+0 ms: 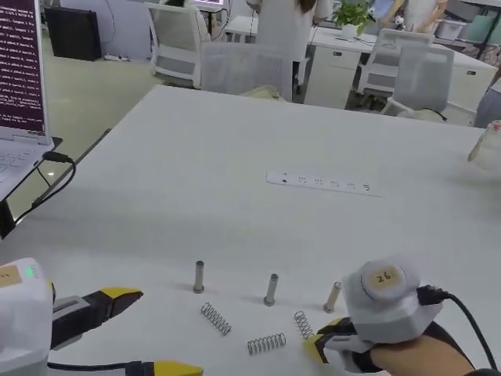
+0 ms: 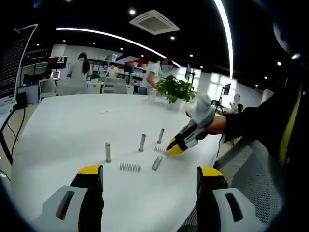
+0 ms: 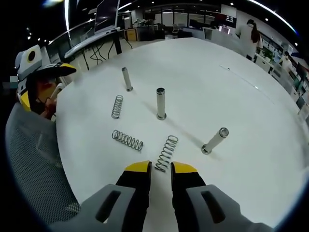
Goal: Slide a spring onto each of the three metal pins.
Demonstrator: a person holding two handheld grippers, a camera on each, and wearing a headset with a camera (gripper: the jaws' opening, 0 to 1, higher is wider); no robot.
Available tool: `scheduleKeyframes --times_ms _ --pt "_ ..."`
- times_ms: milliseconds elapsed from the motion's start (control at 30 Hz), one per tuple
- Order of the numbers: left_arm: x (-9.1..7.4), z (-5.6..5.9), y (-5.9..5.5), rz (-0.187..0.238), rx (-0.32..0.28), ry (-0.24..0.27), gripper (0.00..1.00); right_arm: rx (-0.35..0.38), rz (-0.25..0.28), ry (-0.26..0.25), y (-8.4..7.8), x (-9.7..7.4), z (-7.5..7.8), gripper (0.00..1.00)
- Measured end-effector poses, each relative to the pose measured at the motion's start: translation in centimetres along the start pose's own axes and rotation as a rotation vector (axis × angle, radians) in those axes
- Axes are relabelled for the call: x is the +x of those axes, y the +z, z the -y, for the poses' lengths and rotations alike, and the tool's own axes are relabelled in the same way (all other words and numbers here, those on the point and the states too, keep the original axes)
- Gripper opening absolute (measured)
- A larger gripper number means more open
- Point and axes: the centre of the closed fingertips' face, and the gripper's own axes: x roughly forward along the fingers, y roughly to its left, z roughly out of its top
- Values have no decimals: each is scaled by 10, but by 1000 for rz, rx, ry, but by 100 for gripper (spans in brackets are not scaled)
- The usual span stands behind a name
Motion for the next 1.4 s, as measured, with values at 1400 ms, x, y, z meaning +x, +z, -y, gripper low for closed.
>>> scheduleKeyframes --times_ms 1400 --pt "6 10 -2 -38 49 -66 72 -46 -21 -4 -4 -16 1 9"
